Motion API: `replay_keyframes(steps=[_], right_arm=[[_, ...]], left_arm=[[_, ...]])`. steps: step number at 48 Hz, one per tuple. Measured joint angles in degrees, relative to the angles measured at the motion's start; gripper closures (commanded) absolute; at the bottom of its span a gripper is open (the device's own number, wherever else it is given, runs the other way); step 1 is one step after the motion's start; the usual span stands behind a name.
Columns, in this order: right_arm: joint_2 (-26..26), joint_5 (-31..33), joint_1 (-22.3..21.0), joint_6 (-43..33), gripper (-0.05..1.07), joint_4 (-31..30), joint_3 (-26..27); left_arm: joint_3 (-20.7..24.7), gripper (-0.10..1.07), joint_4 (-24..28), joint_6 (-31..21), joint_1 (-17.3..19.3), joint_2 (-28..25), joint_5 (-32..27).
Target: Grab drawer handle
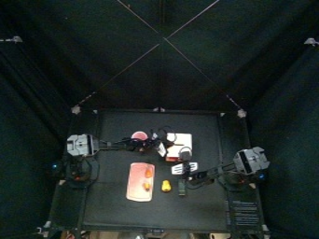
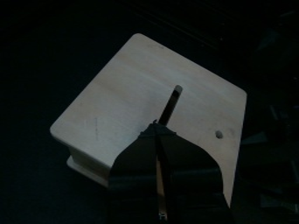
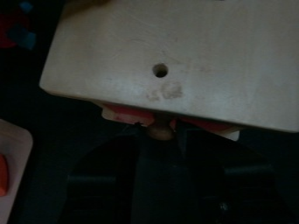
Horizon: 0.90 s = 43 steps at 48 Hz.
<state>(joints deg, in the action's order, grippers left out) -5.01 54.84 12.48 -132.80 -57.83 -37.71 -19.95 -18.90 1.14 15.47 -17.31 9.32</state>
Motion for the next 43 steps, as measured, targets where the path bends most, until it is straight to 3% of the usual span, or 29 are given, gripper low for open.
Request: replay_keyframes(steps=[23,43], right_arm=[[-3.1,1.0,-0.2,1.0,0.31,2.5,1.8],[-3.2,1.1,-0.2,1.0,0.47,2.3,1.8]], left_arm=[[0.1,0.71,0.0,0.0,0.0,0.0,-0.1],[0.0,0.71,0.0,0.0,-0.1,0.0,-0.1]])
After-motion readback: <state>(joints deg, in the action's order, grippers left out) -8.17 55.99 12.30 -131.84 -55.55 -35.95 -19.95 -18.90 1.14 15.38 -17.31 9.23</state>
